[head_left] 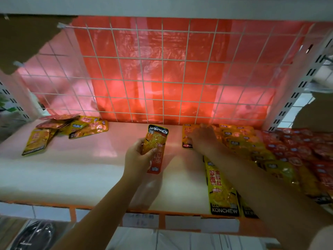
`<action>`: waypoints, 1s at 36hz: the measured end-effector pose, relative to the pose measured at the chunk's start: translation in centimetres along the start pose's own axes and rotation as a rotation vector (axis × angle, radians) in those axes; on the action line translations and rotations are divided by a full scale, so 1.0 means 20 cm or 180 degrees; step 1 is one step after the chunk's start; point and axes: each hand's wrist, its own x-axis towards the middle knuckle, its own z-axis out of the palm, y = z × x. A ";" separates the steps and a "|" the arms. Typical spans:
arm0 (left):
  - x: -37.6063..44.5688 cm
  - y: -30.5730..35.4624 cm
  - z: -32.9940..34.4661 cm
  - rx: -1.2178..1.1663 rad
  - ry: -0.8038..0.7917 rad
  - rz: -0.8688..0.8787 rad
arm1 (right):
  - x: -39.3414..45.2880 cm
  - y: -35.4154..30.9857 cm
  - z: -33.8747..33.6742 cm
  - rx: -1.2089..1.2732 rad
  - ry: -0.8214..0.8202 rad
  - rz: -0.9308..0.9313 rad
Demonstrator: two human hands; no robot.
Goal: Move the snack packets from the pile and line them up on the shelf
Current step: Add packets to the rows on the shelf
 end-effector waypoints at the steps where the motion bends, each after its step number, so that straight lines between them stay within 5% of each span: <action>1: 0.00 0.00 0.00 -0.0020 -0.0015 -0.0006 | 0.00 0.00 0.00 0.0014 -0.0031 0.0008; 8: 0.01 0.02 0.04 -0.0365 -0.0208 -0.0281 | -0.03 0.02 -0.01 0.0483 0.0134 0.0082; 11: 0.01 0.05 0.04 -0.0535 -0.0420 -0.0467 | -0.08 0.02 -0.05 0.2397 0.0574 0.0009; 13: 0.01 0.06 0.04 -0.0551 -0.0566 -0.0547 | -0.13 0.01 -0.12 0.3929 0.0343 -0.0032; 15: 0.01 0.08 0.05 -0.0596 -0.0710 -0.0555 | -0.17 0.01 -0.18 0.4608 0.0004 -0.0039; 22: 0.01 0.14 0.11 -0.0195 -0.1289 -0.0522 | -0.28 0.04 -0.27 0.4355 -0.0169 -0.0223; 30: 0.01 0.19 0.26 -0.0489 -0.0999 -0.0342 | -0.45 0.23 -0.14 0.4847 0.1273 0.0797; 36: -0.05 0.31 0.51 -0.0794 -0.0941 0.0223 | -0.68 0.39 -0.11 0.4667 0.0783 0.0215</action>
